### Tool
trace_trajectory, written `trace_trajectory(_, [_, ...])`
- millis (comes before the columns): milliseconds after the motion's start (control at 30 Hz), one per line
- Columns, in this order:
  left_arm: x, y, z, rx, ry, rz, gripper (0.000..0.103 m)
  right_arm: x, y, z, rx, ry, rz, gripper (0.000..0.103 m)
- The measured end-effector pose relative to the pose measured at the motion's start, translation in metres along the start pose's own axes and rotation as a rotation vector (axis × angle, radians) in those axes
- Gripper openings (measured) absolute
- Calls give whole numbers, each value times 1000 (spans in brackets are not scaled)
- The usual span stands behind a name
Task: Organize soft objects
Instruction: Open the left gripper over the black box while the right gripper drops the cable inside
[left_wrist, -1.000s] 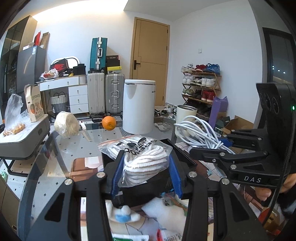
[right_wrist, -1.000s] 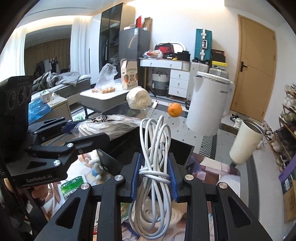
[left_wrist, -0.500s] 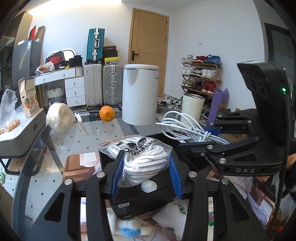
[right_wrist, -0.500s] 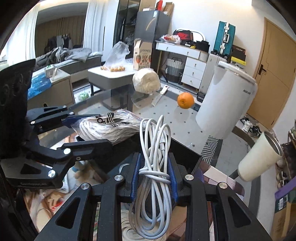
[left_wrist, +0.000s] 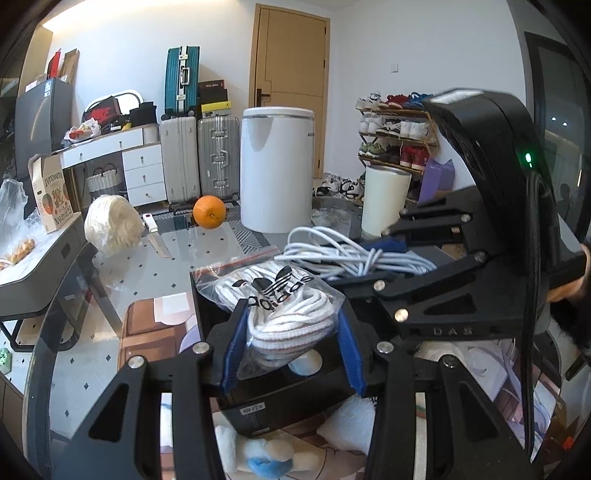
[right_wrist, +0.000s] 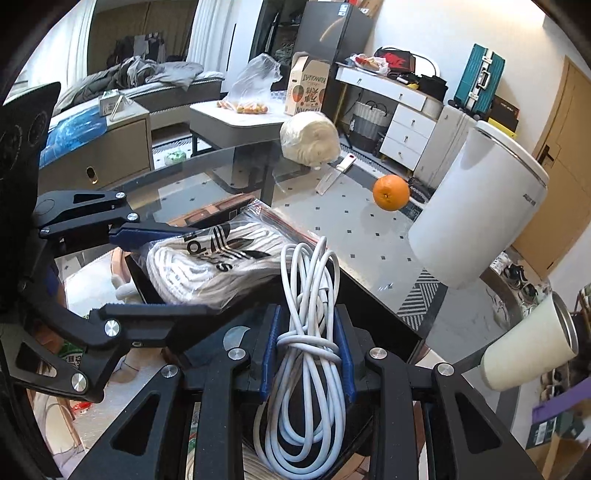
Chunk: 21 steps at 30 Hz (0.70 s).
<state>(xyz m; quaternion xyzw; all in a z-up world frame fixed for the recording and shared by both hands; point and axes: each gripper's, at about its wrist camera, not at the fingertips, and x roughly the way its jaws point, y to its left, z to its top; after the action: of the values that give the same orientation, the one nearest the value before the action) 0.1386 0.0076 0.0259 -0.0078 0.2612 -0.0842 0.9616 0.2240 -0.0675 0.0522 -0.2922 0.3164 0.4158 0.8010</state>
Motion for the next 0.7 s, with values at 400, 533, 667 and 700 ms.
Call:
trace_trajectory(400, [7, 2, -3, -17, 45, 0, 46, 17, 1, 4, -72, 74, 33, 28])
trace_trajectory(533, [9, 5, -1, -28, 62, 2, 50, 18, 1, 7, -96, 111, 56, 29])
trace_trajectory(667, [7, 5, -1, -33, 67, 6, 66, 1, 4, 10, -132, 81, 41, 46])
trace_trajectory(700, [5, 4, -1, -32, 65, 2, 70, -5, 5, 10, -137, 68, 31, 49])
